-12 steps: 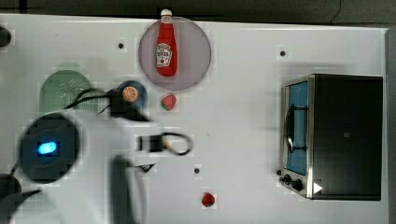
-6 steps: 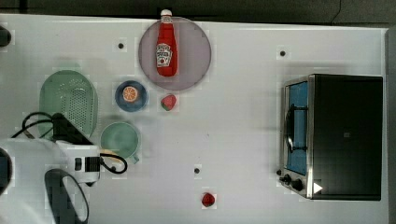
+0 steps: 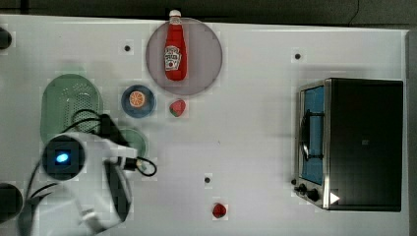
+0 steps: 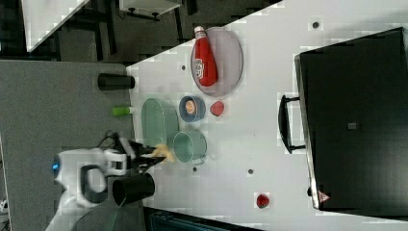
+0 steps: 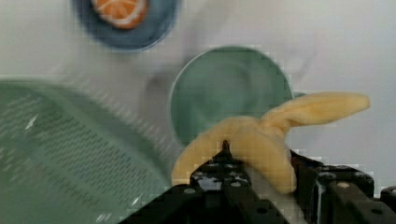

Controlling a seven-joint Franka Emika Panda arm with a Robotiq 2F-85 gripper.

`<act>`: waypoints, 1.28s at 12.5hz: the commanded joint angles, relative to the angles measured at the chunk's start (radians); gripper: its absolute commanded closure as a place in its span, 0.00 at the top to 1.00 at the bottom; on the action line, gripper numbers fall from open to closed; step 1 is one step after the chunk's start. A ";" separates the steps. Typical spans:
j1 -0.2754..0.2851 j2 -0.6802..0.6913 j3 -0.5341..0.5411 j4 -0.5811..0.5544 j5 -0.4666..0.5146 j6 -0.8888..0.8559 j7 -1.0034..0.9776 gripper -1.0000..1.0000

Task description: Pick Banana and place it in mug.

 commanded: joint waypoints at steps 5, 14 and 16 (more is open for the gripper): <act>-0.007 0.118 -0.022 0.010 -0.098 0.127 0.065 0.81; -0.030 -0.197 -0.120 0.118 -0.095 -0.257 0.033 1.00; -0.034 -0.255 -0.200 0.192 -0.095 -0.400 -0.103 1.00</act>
